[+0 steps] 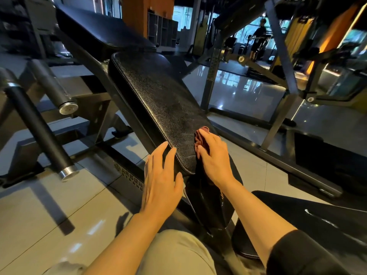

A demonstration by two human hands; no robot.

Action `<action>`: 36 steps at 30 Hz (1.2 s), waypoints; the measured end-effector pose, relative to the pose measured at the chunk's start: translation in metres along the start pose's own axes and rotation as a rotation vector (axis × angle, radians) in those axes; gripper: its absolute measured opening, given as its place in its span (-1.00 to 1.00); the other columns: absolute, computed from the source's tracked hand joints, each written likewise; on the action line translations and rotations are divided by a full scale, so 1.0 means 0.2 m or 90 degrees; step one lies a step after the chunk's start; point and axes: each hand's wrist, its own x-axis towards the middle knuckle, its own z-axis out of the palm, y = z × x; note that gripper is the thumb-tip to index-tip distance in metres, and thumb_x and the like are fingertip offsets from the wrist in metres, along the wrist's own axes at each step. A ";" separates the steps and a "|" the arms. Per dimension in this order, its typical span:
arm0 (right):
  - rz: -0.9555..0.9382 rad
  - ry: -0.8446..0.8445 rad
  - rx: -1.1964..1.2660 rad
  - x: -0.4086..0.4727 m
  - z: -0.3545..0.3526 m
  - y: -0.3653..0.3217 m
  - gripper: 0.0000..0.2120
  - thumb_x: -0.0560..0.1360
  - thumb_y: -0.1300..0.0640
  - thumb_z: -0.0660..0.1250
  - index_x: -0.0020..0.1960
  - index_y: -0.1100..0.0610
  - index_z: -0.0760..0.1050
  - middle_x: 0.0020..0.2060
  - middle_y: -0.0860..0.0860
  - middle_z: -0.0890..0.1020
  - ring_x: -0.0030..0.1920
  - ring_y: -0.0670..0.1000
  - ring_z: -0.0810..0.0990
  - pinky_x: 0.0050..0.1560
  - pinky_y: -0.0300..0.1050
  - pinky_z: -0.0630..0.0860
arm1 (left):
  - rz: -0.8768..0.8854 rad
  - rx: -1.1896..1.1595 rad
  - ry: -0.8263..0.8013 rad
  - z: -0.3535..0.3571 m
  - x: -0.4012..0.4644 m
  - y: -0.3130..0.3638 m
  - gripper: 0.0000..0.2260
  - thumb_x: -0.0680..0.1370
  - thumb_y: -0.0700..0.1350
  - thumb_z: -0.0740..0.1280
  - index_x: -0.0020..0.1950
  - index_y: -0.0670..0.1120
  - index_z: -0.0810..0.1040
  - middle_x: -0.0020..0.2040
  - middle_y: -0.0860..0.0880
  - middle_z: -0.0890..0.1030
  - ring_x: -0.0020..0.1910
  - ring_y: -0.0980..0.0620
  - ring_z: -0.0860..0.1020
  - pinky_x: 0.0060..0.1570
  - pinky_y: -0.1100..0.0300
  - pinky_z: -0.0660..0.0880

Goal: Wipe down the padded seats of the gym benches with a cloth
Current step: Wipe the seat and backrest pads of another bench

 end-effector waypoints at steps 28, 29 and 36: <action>-0.126 0.090 0.027 0.05 0.10 0.03 -0.58 0.48 0.37 0.31 0.29 0.10 0.55 0.44 0.06 0.37 0.45 0.06 0.28 0.47 -0.03 0.21 | 0.002 -0.051 0.017 0.03 0.01 0.02 -0.40 0.42 -0.30 0.41 0.44 -0.20 0.33 0.45 -0.11 0.28 0.45 0.00 0.21 0.42 0.44 -0.06; -0.086 0.092 0.003 0.07 0.07 0.04 -0.56 0.48 0.37 0.33 0.32 0.09 0.52 0.46 0.07 0.34 0.45 0.09 0.27 0.46 0.08 0.25 | 0.009 -0.047 0.017 0.03 0.01 0.02 -0.41 0.42 -0.30 0.41 0.43 -0.21 0.34 0.44 -0.13 0.29 0.45 -0.02 0.22 0.43 0.41 -0.06; -0.151 -0.008 0.083 -0.04 0.05 -0.12 -0.45 0.61 0.05 0.24 0.55 0.06 0.17 0.56 -0.02 0.12 0.55 -0.10 0.04 0.50 -0.23 0.05 | 0.016 -0.060 0.031 0.07 0.01 0.04 -0.37 0.39 -0.33 0.41 0.44 -0.21 0.32 0.44 -0.13 0.29 0.46 -0.05 0.22 0.46 -0.01 0.21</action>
